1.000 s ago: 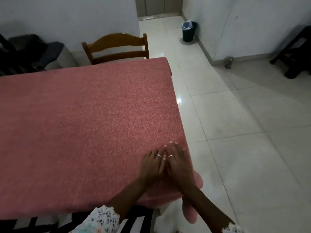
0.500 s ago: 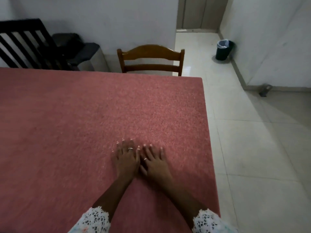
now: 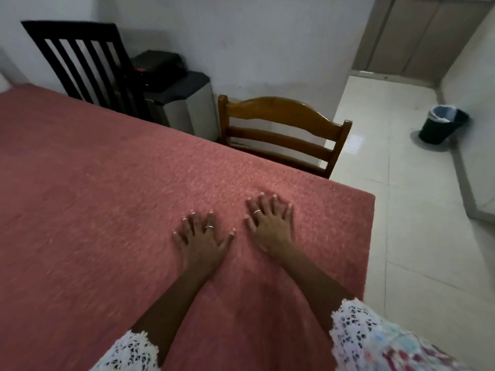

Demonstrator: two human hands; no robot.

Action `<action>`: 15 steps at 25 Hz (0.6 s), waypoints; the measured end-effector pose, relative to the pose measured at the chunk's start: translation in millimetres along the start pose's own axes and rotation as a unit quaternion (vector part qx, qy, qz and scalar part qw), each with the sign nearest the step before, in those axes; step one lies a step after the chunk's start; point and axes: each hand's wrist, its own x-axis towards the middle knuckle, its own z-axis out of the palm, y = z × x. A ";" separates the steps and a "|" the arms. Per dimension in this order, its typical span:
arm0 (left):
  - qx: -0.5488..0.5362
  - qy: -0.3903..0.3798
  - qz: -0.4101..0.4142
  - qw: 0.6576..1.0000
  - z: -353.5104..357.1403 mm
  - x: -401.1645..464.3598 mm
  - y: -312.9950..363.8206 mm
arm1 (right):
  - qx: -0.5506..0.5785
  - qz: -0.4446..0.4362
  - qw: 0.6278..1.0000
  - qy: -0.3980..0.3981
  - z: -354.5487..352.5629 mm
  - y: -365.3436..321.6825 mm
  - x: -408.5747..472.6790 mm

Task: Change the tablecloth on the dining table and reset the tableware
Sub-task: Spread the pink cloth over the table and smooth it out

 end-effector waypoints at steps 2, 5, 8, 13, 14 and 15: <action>0.013 -0.006 -0.006 1.000 5.5 15.4 35.4 | 0.010 0.062 0.998 0.012 -14.5 70.7 21.4; 0.031 0.005 0.016 0.999 15.7 19.9 86.6 | 0.047 0.230 0.971 0.053 -33.9 162.4 30.0; 0.026 -0.007 0.114 0.993 21.8 -0.9 120.9 | 0.017 0.329 0.943 0.035 -47.3 178.0 28.0; 0.041 -0.007 0.011 0.999 8.9 -39.2 43.4 | 0.021 -0.034 0.999 0.031 -25.5 58.6 32.9; 0.023 -0.018 -0.059 0.998 6.0 -50.3 7.2 | 0.015 -0.100 0.995 0.015 -15.8 22.3 34.3; 0.024 -0.010 -0.120 0.992 4.5 -64.3 -30.4 | 0.005 -0.163 0.987 -0.003 -5.7 -15.4 31.5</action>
